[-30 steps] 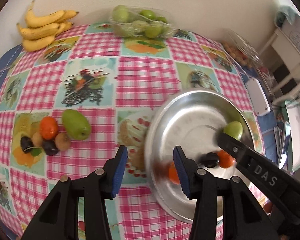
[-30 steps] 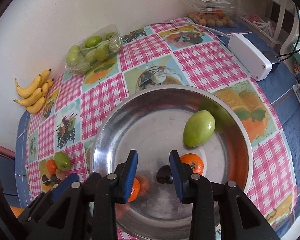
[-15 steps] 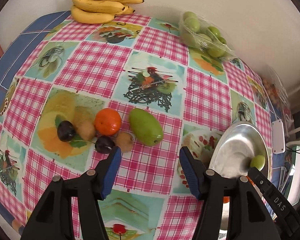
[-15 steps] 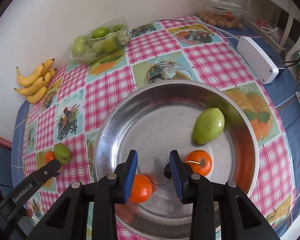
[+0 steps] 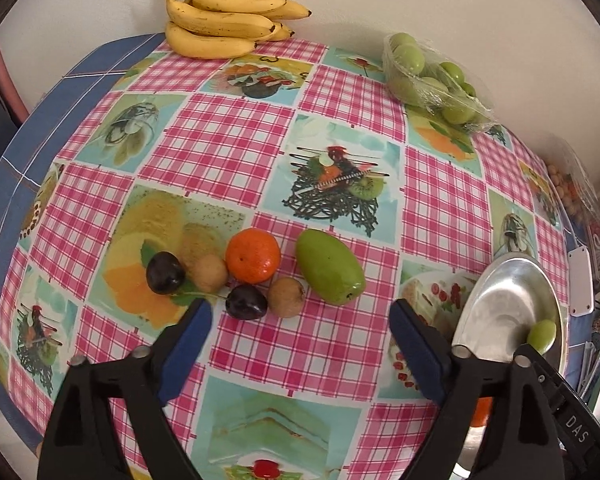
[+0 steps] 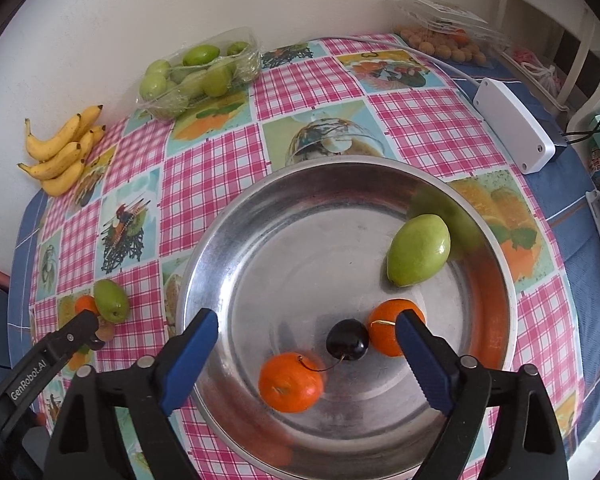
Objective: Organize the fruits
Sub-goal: 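Move both open tools from the bowl back to the fruit cluster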
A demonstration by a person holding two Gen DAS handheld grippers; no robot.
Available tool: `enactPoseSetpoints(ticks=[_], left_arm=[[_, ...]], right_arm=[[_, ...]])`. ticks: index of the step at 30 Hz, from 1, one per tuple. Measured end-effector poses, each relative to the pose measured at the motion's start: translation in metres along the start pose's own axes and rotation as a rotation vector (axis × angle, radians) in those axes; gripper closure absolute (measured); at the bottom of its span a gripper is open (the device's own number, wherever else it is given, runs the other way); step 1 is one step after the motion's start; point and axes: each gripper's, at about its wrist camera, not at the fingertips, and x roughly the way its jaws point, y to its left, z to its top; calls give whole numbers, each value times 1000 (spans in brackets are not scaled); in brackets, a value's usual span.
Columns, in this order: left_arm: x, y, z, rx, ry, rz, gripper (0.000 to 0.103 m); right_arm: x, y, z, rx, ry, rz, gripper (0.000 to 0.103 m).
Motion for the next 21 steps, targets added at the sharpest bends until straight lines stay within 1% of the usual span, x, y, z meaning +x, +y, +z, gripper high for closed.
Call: enactPoseSetpoints(ticks=[7, 16, 21], left_arm=[[0, 7, 0, -26, -8, 16, 7], [-1, 11, 1, -49, -9, 4, 7], [0, 10, 1, -43, 1, -3, 7]], right_arm=[[1, 4, -1, -2, 2, 5, 1], [3, 8, -2, -18, 4, 11, 0], [3, 13, -3, -35, -6, 21, 0]])
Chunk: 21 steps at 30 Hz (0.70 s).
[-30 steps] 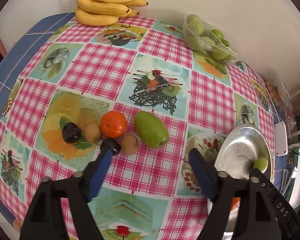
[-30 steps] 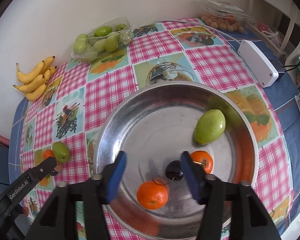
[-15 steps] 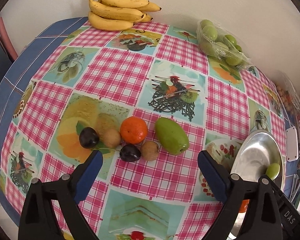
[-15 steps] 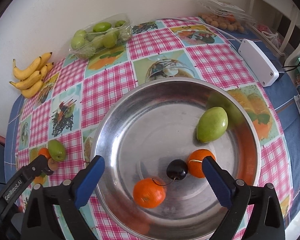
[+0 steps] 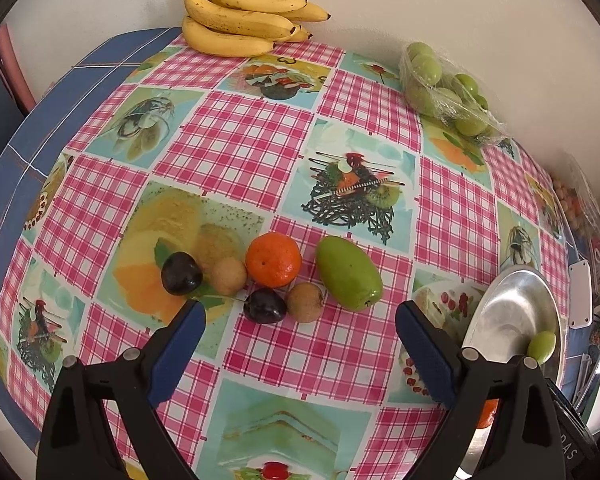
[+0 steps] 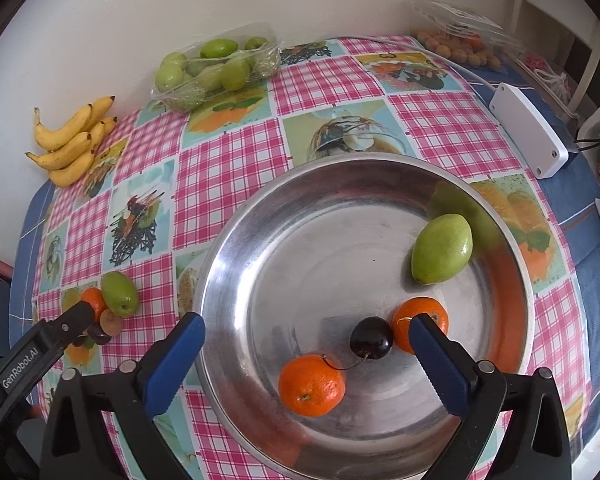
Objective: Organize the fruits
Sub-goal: 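Move both open tools from the bowl back to the fruit cluster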
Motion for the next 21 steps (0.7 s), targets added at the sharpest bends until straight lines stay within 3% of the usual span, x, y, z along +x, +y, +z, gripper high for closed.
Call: enactPoseSetpoints(ticks=[10, 21], left_arm=[[-9, 17, 9, -15, -34, 5, 7], [-23, 68, 27, -61, -116, 111, 7]], right_arm=[[-3, 19, -1, -44, -20, 37, 0], [-6, 55, -5, -114, -40, 97, 0]])
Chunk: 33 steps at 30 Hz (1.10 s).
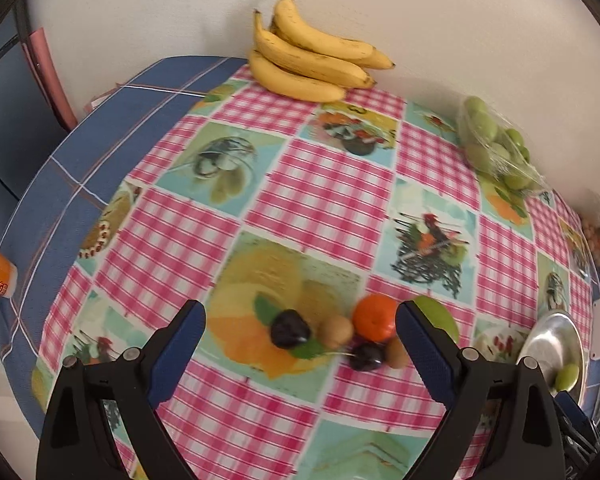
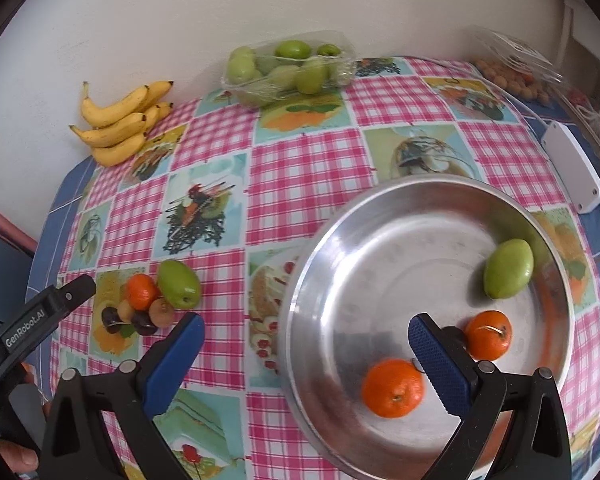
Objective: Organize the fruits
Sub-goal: 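Move both open tools from the bowl back to the fruit cluster, then grasp the black plum with the left tool while the right tool approaches the green apple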
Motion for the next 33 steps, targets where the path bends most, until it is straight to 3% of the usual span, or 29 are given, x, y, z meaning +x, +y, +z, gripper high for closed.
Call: enactPoseSetpoints(ticks=[13, 17, 26, 33], left_arm=[[13, 53, 9, -126, 24, -25, 7], [20, 52, 8, -122, 56, -78, 7], [46, 43, 7, -102, 166, -101, 7], [56, 40, 6, -115, 207, -120, 7]], right_arm=[[18, 64, -4, -91, 26, 109, 0], [27, 73, -5, -97, 43, 126, 0], [46, 75, 0, -88, 37, 104, 0], [61, 77, 2, -97, 53, 82, 0]])
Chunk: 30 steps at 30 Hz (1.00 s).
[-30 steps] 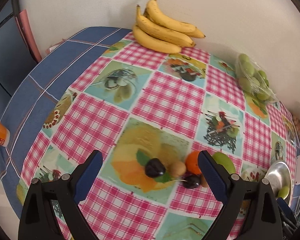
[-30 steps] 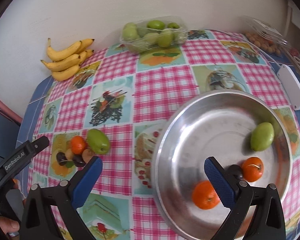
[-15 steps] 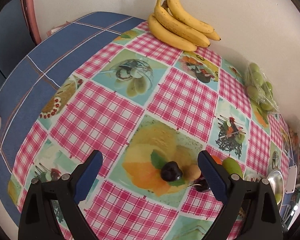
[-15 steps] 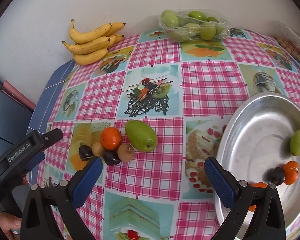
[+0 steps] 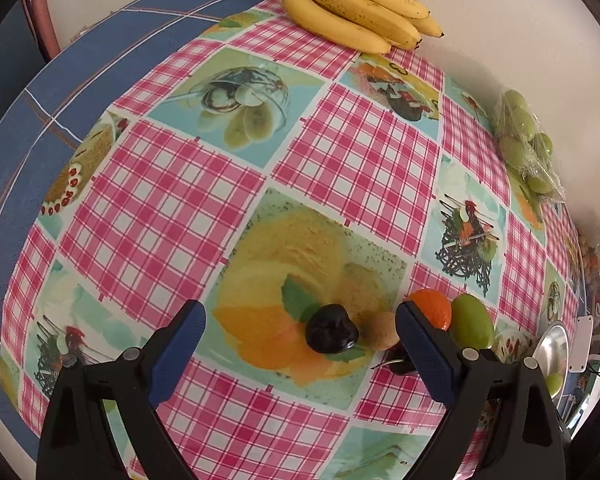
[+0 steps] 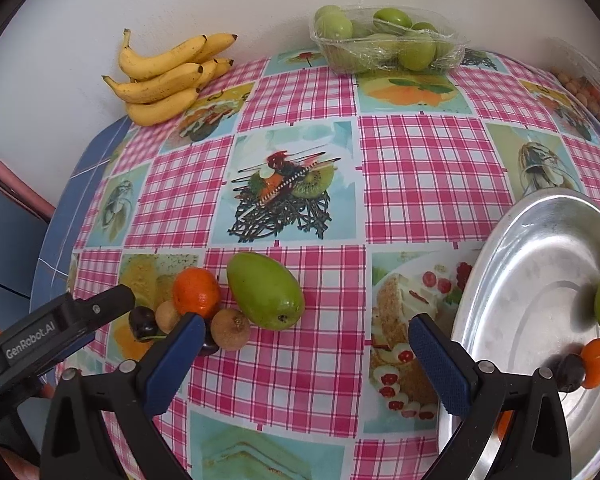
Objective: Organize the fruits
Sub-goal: 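Grasp the black plum with the left tool while the right tool approaches the green apple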
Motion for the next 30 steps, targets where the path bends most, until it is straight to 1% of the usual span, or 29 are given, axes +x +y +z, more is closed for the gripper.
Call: enactPoseSetpoints(ticks=[4, 8, 12, 16, 20, 21, 23, 24, 25, 27, 29, 30], left_arm=[[5, 2, 0, -29, 26, -30, 7], [8, 4, -1, -41, 37, -8, 7], [12, 7, 0, -67, 50, -29, 8], [14, 8, 0, -83, 57, -66, 9], [11, 8, -2, -72, 50, -65, 21], [10, 7, -3, -71, 51, -75, 25], [11, 5, -2, -71, 54, -91, 29], [11, 5, -2, -75, 57, -103, 31], [12, 5, -2, -79, 58, -114, 32], [14, 3, 0, -86, 61, -127, 41], [13, 4, -1, -92, 63, -135, 48], [12, 5, -1, -96, 64, -140, 52]], right_arm=[[8, 3, 4, -8, 7, -6, 0], [17, 5, 7, -10, 16, -18, 0], [21, 7, 9, -15, 12, -33, 1], [26, 12, 11, -25, 11, -34, 7], [27, 15, 11, -38, 2, -23, 14], [28, 15, 12, -37, 3, -24, 16], [30, 16, 11, -39, 3, -24, 23], [29, 16, 11, -48, -1, -29, 24], [29, 17, 11, -55, -2, -25, 28], [28, 17, 11, -51, -3, -10, 34], [28, 18, 11, -54, -3, 3, 47], [28, 19, 11, -56, -3, 4, 50]])
